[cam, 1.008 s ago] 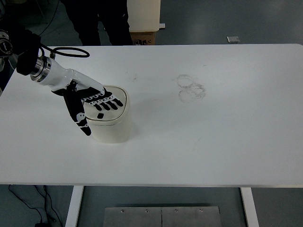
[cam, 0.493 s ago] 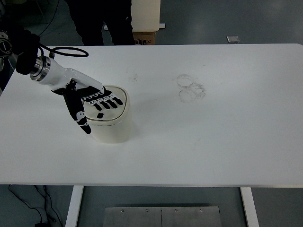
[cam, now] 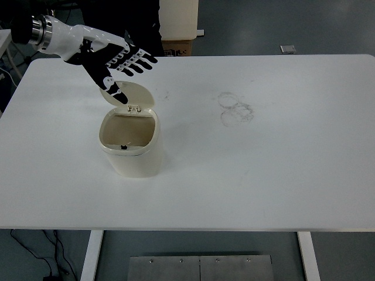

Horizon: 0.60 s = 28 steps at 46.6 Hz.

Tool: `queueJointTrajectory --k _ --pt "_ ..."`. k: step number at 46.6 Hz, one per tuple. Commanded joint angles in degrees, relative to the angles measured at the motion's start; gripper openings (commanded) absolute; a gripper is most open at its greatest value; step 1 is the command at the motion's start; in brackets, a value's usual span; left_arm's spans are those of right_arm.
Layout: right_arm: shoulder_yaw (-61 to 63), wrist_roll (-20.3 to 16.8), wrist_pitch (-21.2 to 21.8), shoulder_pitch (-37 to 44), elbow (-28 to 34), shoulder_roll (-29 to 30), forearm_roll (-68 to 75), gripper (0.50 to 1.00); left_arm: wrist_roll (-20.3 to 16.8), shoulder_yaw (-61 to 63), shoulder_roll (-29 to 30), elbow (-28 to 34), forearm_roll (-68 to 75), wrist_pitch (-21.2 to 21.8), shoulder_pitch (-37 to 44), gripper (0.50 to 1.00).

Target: Open trash can

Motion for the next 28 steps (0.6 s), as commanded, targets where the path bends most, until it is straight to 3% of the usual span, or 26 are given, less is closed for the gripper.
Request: queueJointTrajectory --k 1,18,28 --pt "0.00 -0.01 0.00 0.00 0.00 0.00 0.00 0.991 0.02 -3.11 -0.03 3.35 -0.33 -0.02 3.50 1.000" --pt "0.00 -0.01 0.00 0.00 0.00 0.00 0.00 0.991 -0.42 -17.52 0.32 16.10 -4.01 -0.02 18.10 1.000" --pt "0.00 -0.01 0.00 0.00 0.00 0.00 0.00 0.991 -0.42 -23.76 0.41 19.79 -9.55 -0.02 23.63 1.000"
